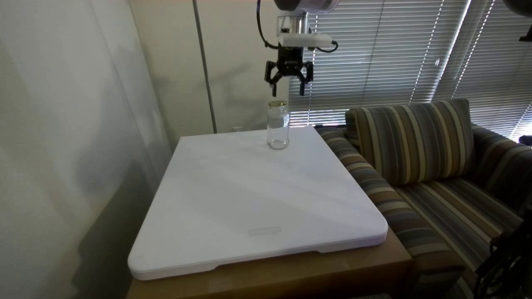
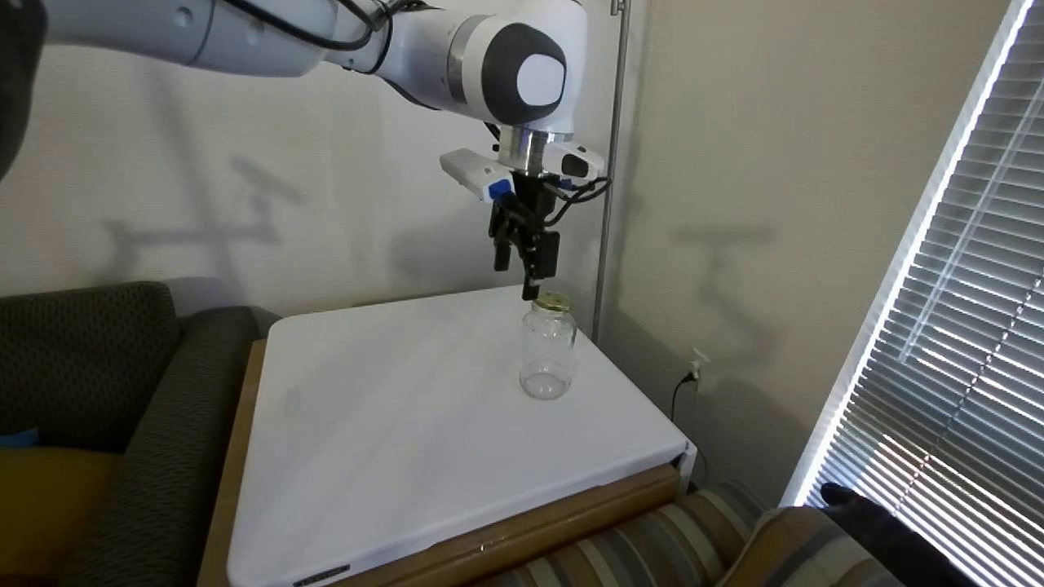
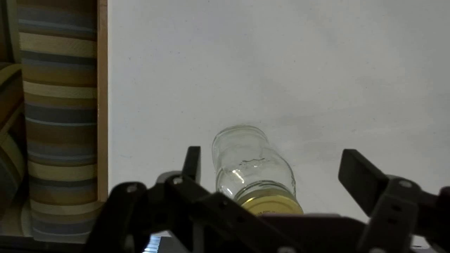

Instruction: Put the lid on the table

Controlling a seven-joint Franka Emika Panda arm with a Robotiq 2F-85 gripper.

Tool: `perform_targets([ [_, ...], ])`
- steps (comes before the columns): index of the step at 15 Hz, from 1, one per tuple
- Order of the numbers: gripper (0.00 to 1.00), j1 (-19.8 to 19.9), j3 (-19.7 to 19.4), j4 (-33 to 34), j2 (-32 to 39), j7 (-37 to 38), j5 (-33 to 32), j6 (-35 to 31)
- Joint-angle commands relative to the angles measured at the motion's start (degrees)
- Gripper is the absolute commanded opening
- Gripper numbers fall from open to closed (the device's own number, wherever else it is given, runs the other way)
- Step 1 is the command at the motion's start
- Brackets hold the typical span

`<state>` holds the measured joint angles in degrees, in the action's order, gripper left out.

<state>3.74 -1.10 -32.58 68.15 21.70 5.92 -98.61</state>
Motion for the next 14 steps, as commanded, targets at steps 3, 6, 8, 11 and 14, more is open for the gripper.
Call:
perform_targets([
  [3,1.00,0.4,0.1,4.3,2.7,-1.2,-0.2,1.4],
  [6,1.00,0.0,0.0,1.5,1.0,-0.5,0.0,-0.8],
  [8,1.00,0.0,0.0,2.4,1.6,-0.5,0.0,-1.0],
  [11,1.00,0.0,-0.2,2.8,2.4,-0.6,-0.2,-2.6],
  [14,1.00,0.2,-0.2,3.0,2.9,-0.4,-0.1,-3.4],
])
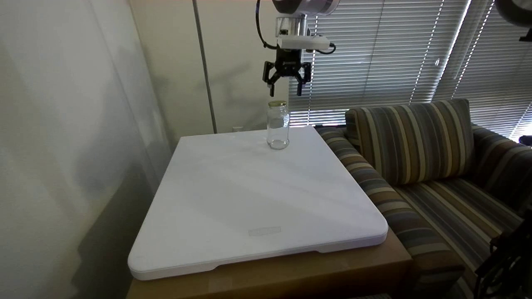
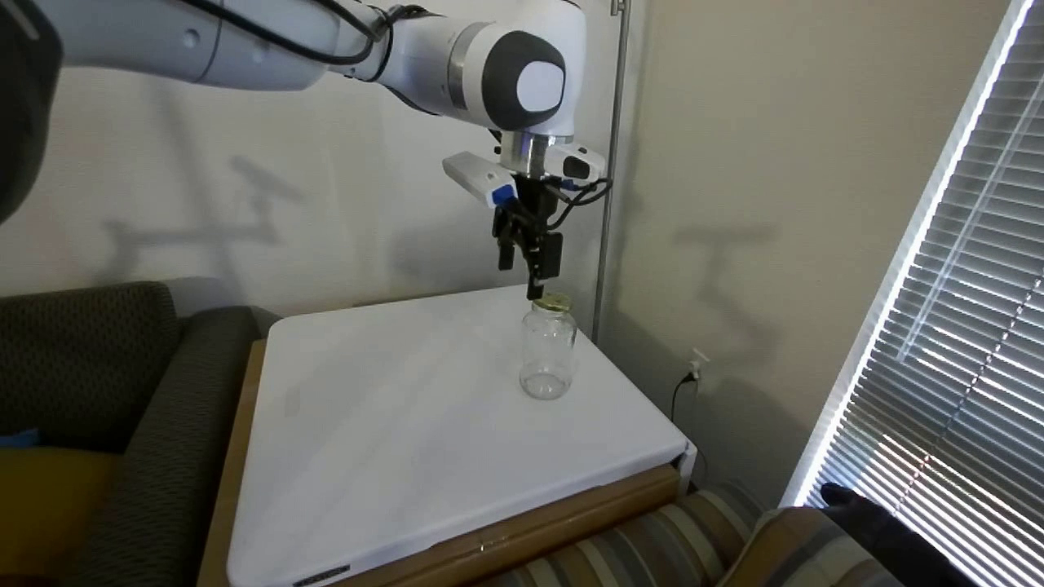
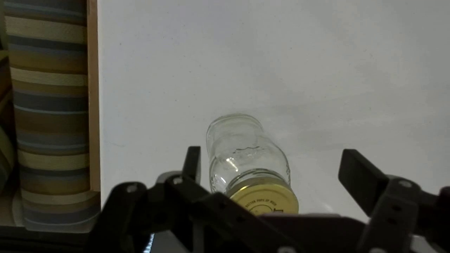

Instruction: Put the lid on the table

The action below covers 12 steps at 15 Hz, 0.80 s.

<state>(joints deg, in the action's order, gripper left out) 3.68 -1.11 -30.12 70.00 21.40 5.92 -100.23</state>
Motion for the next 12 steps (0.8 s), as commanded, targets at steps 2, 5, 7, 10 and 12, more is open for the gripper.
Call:
perform_targets([
  [2,1.00,0.4,-0.1,0.7,1.6,0.0,0.0,-3.0],
  [5,1.00,0.6,-0.1,1.4,2.3,0.3,0.0,-4.1],
  [7,1.00,0.8,0.0,1.4,2.4,0.3,0.2,-4.4],
  [10,1.00,0.8,-0.1,1.6,2.3,0.3,0.1,-4.5],
  [12,1.00,1.0,0.1,1.6,2.5,0.4,0.2,-4.6],
])
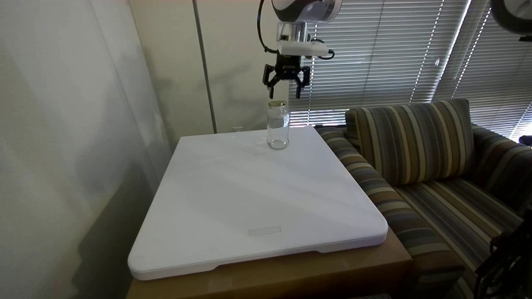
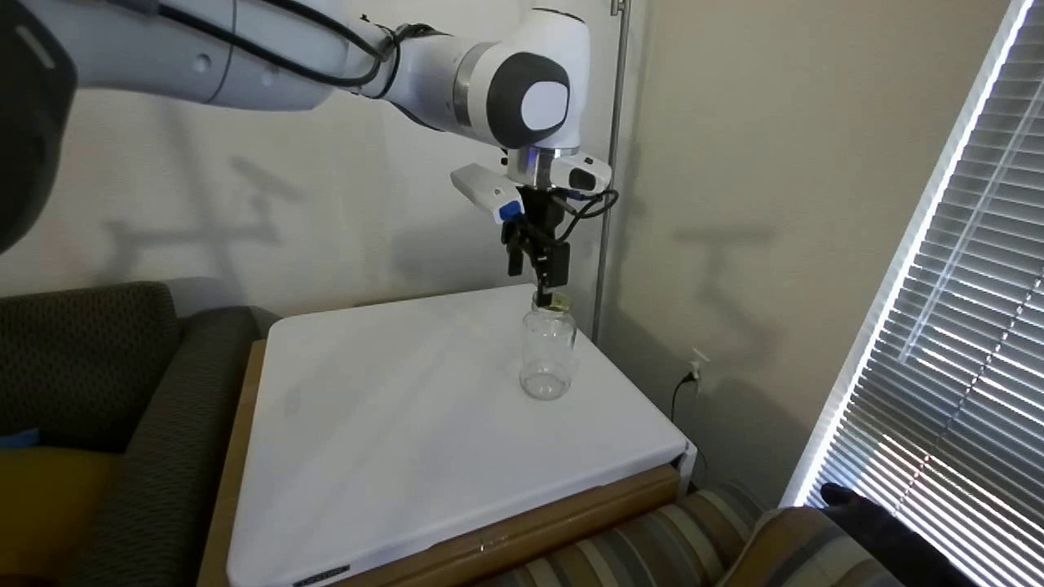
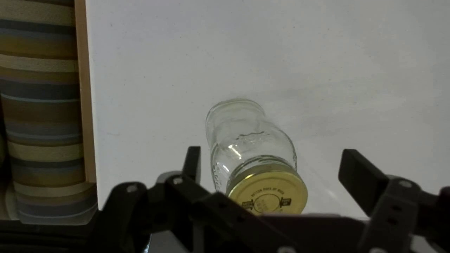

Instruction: Put the lid on the table

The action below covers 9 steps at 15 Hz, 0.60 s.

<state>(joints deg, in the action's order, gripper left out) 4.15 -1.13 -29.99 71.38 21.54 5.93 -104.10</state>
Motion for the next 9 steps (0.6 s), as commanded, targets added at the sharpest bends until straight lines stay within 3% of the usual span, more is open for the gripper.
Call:
perform_targets([
  [1,1.00,0.6,0.2,1.6,1.2,0.4,0.4,-0.8],
  [9,1.00,0.4,0.0,0.0,0.3,1.3,0.2,0.1],
])
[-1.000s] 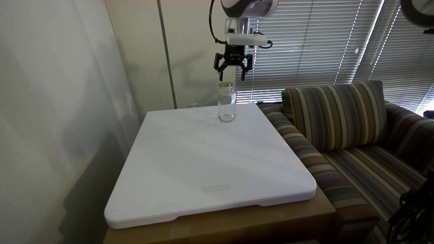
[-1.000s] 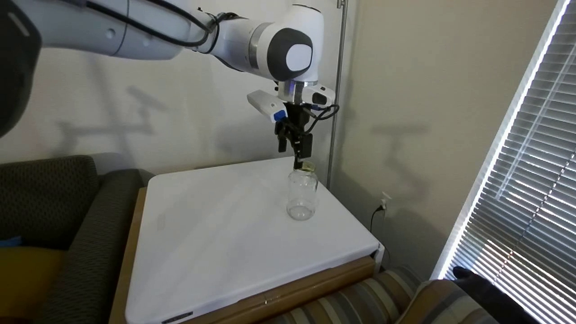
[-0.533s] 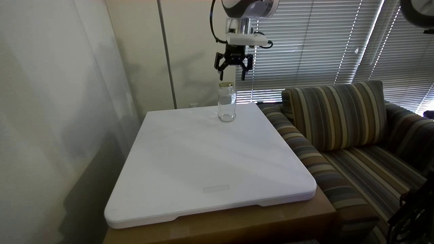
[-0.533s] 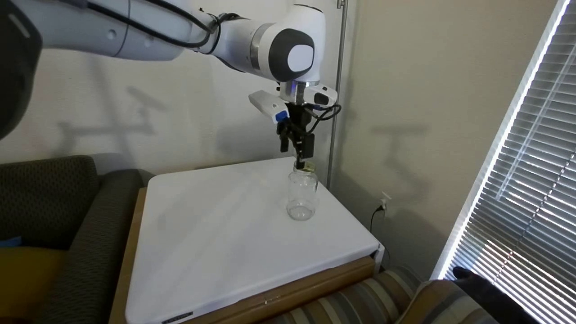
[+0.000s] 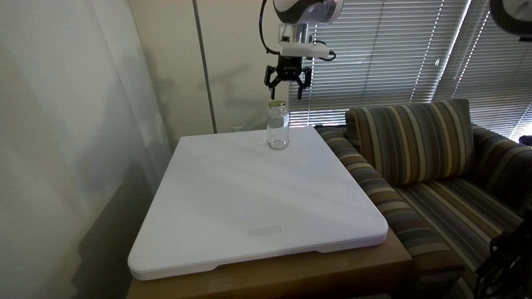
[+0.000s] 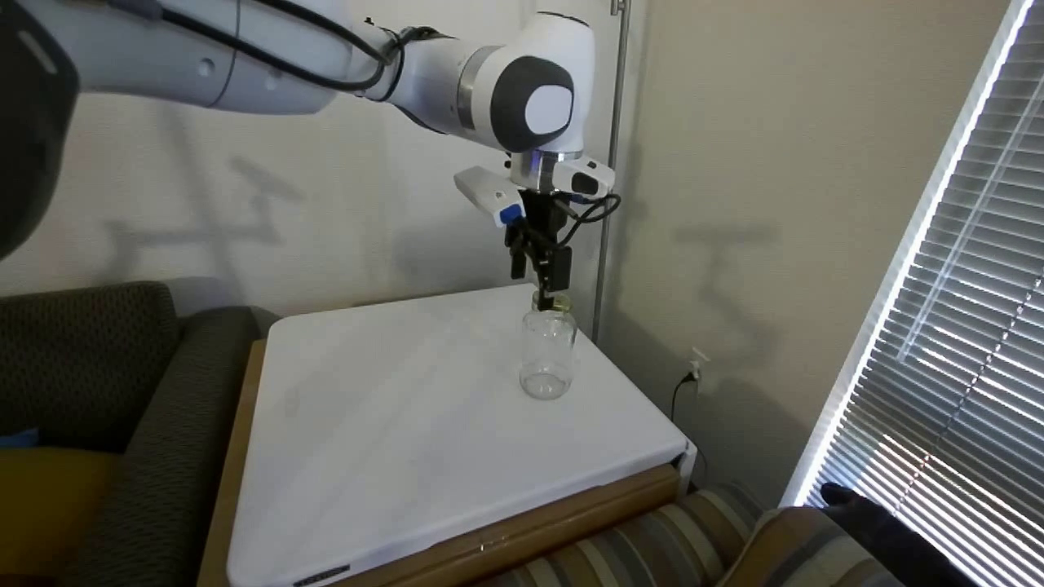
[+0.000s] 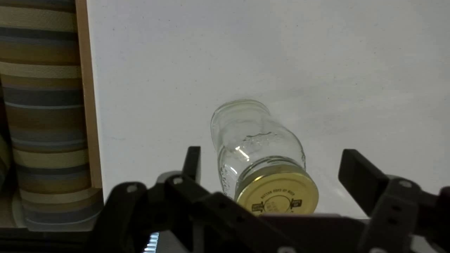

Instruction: Put the lid on the table

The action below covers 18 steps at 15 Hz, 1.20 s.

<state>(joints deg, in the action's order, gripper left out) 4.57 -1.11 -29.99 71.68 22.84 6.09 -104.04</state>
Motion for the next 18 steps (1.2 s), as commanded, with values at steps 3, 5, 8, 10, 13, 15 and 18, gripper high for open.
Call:
perform_targets([
  [3,1.00,-0.3,-0.2,0.4,0.2,-0.7,-0.5,-0.5],
  [5,1.00,-0.5,0.0,1.1,0.4,-1.9,-0.5,-1.1],
  [8,1.00,-0.6,0.4,2.0,0.4,-2.4,-0.1,-1.0],
  [10,1.00,-0.7,0.6,2.5,0.4,-2.5,0.1,-0.8],
  [13,1.00,-0.5,0.8,2.9,0.3,-2.5,0.2,-0.5],
  [15,1.00,-0.3,0.7,2.9,0.5,-2.5,0.2,-0.6],
  [18,1.00,0.1,0.7,3.0,0.8,-2.7,0.3,-0.6],
])
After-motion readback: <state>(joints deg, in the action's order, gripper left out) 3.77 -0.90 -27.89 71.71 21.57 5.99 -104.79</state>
